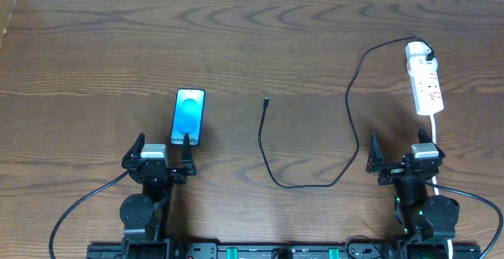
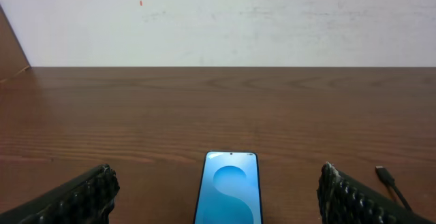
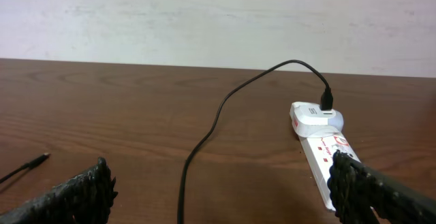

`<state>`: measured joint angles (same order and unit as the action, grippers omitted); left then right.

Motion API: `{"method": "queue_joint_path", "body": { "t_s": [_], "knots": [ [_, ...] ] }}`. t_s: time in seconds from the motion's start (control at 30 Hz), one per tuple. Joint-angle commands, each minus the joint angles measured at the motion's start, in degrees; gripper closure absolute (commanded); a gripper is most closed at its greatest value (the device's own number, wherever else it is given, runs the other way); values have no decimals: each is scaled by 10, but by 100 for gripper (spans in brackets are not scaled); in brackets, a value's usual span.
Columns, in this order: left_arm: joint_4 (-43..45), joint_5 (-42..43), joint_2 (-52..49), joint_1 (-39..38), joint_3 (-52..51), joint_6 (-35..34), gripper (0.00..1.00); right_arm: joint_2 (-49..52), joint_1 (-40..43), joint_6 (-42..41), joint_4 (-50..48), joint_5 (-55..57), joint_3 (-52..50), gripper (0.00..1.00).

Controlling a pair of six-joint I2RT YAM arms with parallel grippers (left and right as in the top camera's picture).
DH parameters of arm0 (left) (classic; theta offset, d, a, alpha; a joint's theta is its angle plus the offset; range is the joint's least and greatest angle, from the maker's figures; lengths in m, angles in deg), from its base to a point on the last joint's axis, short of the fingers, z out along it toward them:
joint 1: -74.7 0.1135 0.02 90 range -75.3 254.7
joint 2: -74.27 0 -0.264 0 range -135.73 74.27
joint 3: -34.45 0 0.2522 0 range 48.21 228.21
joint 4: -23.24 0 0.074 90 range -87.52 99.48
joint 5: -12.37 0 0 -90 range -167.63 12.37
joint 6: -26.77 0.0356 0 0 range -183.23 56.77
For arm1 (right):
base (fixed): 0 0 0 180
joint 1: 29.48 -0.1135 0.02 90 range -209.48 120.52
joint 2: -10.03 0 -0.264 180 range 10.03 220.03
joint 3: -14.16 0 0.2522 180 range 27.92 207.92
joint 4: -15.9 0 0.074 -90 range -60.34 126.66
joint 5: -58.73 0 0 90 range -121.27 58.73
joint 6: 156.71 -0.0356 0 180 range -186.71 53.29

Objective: Plug charger to phone and switch on socket

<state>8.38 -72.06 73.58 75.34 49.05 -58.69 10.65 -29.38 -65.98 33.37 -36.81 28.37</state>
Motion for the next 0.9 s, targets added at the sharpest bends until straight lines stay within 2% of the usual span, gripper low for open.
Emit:
{"method": "queue_joint_path", "body": {
  "t_s": [0.0,0.87],
  "knots": [
    [-25,4,4,2,-6,4,5,-3,-5,7,2,1,-1,1],
    [-25,4,2,2,9,3,5,10,-5,6,1,0,0,1]
  ]
}}
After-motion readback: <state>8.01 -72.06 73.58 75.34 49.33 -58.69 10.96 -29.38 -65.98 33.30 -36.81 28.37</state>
